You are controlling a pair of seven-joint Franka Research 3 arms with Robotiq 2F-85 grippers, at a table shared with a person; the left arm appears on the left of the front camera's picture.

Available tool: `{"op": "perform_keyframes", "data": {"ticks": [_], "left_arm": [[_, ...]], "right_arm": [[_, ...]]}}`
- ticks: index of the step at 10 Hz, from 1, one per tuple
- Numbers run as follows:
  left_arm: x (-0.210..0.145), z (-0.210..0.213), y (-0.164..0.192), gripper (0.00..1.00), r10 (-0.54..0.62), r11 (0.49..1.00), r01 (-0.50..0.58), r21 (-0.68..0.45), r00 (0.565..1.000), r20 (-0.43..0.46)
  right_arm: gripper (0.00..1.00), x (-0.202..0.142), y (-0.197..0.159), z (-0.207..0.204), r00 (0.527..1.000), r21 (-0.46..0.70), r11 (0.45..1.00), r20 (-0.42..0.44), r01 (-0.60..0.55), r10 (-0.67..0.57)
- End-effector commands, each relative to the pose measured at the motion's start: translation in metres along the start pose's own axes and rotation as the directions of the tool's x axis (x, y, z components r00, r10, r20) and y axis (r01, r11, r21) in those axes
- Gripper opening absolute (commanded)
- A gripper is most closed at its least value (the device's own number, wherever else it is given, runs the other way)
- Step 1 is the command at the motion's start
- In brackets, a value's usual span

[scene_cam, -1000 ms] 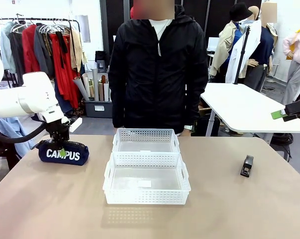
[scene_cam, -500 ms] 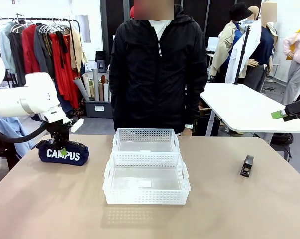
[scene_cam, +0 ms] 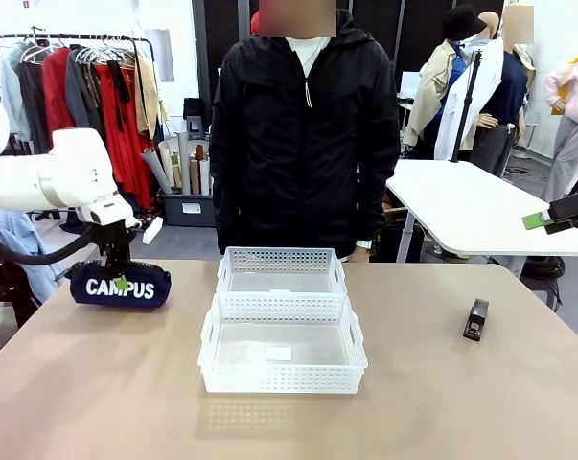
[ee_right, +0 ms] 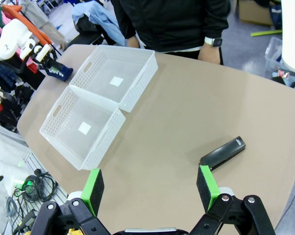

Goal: Distribute items into two baskets.
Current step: Pick up the Pencil pouch that the person points to.

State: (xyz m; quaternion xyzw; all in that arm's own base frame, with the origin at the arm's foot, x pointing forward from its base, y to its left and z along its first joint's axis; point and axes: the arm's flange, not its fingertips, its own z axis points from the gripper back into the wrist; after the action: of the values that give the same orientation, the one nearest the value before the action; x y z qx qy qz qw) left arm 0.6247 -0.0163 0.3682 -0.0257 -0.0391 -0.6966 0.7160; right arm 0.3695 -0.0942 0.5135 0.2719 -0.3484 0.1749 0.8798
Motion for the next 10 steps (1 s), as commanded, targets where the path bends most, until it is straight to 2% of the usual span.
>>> {"op": "perform_keyframes", "data": {"ticks": [1, 3, 6, 7, 8, 10], "left_arm": [[0.003, 0.028, 0.002, 0.00, 0.107, 0.994, -0.103, 0.040, 0.990, -0.090], [0.001, 0.071, 0.008, 0.00, 0.247, 0.961, -0.233, 0.146, 0.966, -0.082], [-0.004, 0.166, -0.002, 0.00, 0.455, 0.859, -0.450, 0.245, 0.890, 0.039], [-0.006, 0.196, -0.009, 0.00, 0.521, 0.815, -0.521, 0.253, 0.851, 0.071], [-0.010, 0.226, -0.019, 0.00, 0.602, 0.761, -0.604, 0.236, 0.794, 0.089], [-0.018, 0.260, -0.047, 0.00, 0.701, 0.688, -0.699, 0.197, 0.710, 0.071]], "right_arm": [[1.00, 0.001, -0.001, 0.000, 1.000, 0.018, 1.000, 0.017, -0.004, 0.004], [1.00, 0.001, -0.001, 0.000, 1.000, 0.018, 1.000, 0.017, -0.004, 0.004], [1.00, 0.001, -0.001, 0.000, 1.000, 0.018, 1.000, 0.017, -0.004, 0.004], [1.00, 0.001, -0.001, 0.000, 1.000, 0.018, 1.000, 0.017, -0.004, 0.004], [1.00, 0.001, -0.001, 0.000, 1.000, 0.018, 1.000, 0.017, -0.004, 0.004], [1.00, 0.001, -0.001, 0.000, 1.000, 0.018, 1.000, 0.017, -0.004, 0.004]]}}
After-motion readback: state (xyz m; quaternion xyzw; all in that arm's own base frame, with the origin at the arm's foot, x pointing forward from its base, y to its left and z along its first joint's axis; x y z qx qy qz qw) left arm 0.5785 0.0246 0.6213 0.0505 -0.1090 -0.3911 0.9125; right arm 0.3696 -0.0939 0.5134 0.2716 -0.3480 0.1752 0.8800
